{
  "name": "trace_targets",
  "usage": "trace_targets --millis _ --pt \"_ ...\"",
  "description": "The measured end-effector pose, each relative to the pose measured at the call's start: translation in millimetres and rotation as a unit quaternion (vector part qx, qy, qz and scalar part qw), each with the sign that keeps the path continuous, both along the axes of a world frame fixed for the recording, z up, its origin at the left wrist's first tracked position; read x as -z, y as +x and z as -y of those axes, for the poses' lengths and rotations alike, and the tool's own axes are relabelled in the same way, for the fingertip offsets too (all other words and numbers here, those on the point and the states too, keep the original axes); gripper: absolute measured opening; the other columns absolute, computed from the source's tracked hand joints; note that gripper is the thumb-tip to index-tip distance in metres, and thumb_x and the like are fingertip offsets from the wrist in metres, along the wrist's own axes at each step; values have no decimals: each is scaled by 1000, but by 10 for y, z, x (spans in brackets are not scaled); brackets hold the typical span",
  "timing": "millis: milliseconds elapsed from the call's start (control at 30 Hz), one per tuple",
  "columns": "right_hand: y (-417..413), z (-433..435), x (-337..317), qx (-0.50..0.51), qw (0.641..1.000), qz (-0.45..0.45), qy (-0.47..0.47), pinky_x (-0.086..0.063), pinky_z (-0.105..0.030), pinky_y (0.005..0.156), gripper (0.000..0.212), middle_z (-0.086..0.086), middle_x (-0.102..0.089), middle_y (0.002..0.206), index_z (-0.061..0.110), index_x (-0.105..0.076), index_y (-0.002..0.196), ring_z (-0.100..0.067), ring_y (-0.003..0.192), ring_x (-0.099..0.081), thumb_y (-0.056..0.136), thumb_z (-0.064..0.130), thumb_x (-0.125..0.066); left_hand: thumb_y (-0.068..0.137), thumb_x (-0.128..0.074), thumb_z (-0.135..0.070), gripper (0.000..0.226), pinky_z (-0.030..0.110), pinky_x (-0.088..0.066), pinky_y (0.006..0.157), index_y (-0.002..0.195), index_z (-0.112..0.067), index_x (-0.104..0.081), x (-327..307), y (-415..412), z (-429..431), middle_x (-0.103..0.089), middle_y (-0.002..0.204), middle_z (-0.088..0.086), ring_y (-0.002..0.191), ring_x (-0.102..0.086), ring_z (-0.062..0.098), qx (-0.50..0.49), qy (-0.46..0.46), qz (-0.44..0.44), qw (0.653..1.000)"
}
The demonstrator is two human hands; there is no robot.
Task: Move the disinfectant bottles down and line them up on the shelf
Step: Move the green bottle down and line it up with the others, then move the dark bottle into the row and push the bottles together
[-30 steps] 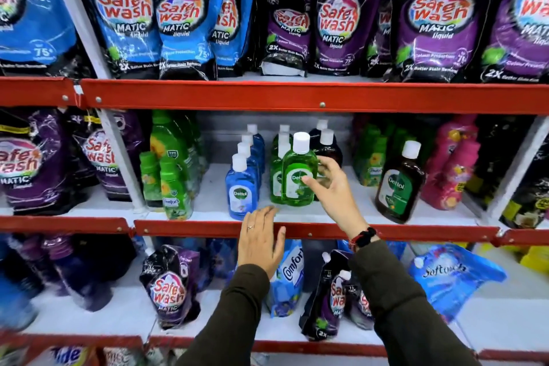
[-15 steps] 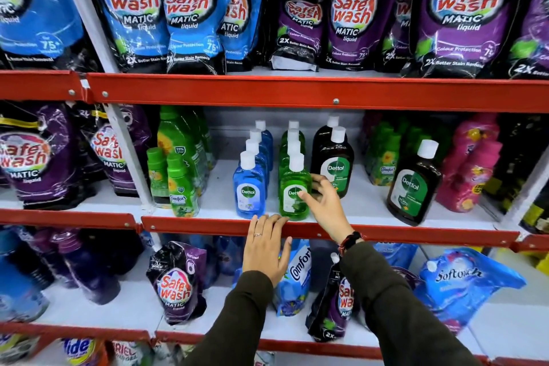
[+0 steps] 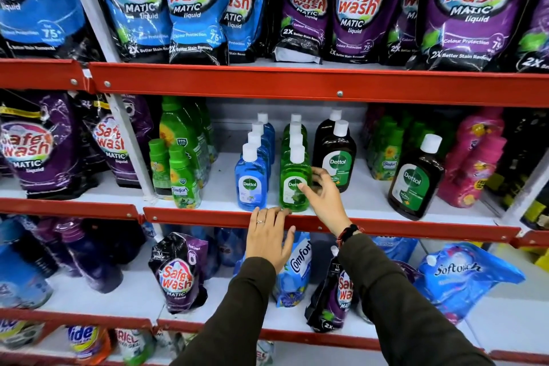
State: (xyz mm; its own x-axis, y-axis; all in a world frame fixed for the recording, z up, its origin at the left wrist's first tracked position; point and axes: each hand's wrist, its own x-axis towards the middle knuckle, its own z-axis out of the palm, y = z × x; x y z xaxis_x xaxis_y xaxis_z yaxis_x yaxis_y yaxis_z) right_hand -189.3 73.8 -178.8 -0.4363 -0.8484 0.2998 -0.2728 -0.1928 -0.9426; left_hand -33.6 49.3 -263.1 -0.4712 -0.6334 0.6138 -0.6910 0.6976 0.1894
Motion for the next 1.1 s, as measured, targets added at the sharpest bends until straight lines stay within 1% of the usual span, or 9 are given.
trace_targets --millis 267,367,433,500,567,667,800,967,1100 --pt "-18 -108 -38 7 1000 -29 0 -50 -38 110 47 -8 -61 136 10 -49 137 -23 131 -57 94 8 -68 98 -39 -41 44 48 -31 117 126 -15 -60 -23 6 -42 -65 119 6 114 -59 28 -2 9 -4 1000" --pt "-89 -294 -102 97 993 -35 -51 -52 -35 105 45 0 -61 136 16 -53 136 -12 121 -58 94 9 -67 98 -40 -42 44 51 -32 119 127 -15 -59 -22 12 -45 -65 120 6 116 -58 28 -2 16 -2 1000" --pt "-198 -460 -181 200 973 -43 -111 -54 -37 97 40 6 -59 130 18 -56 131 -3 113 -57 93 8 -64 97 -40 -42 44 52 -31 119 128 -15 -59 -8 3 -51 -64 120 7 116 -57 29 -3 15 -1 1000" --pt "-360 -621 -251 308 935 -79 -158 -48 -42 100 39 0 -56 128 18 -56 129 -14 116 -54 91 12 -65 96 -41 -41 44 52 -30 119 126 -15 -60 6 -15 -55 -64 119 7 116 -56 30 -5 10 -7 1000" --pt "-543 -754 -295 410 893 -106 -152 -39 -46 104 47 -9 -51 134 18 -54 131 -29 123 -48 86 18 -67 96 -42 -41 43 52 -29 120 125 -15 -60 23 -31 -56 -64 119 8 116 -56 30 -11 5 -12 1000" --pt "-808 -901 -384 517 847 -80 -95 -32 -49 107 68 -12 -40 148 22 -45 143 -34 135 -39 80 25 -71 96 -42 -41 44 53 -28 120 124 -14 -61 37 -67 -71 -64 119 9 117 -56 31 -20 3 -20 1000" --pt "-1212 -949 -372 481 876 -21 24 -26 -57 117 90 -14 -35 160 17 -29 155 -39 148 -32 81 29 -79 96 -43 -40 44 55 -29 119 123 -12 -61 43 -100 -91 -64 120 10 118 -56 33 -32 3 -20 999" --pt "-1371 -1020 -324 388 921 4 -28 -41 -21 100 57 -20 -64 136 2 -54 138 -31 128 -60 86 9 -75 95 -42 -40 45 55 -30 119 123 -11 -61 37 -99 -99 -64 120 11 118 -56 35 -37 10 -20 999" --pt "-1462 -1058 -307 382 924 5 -24 -52 -45 108 51 -16 -71 127 6 -63 130 -32 120 -67 83 14 -79 96 -42 -40 44 55 -29 120 124 -12 -61 39 -99 -96 -63 121 11 119 -55 35 -38 16 -15 999"
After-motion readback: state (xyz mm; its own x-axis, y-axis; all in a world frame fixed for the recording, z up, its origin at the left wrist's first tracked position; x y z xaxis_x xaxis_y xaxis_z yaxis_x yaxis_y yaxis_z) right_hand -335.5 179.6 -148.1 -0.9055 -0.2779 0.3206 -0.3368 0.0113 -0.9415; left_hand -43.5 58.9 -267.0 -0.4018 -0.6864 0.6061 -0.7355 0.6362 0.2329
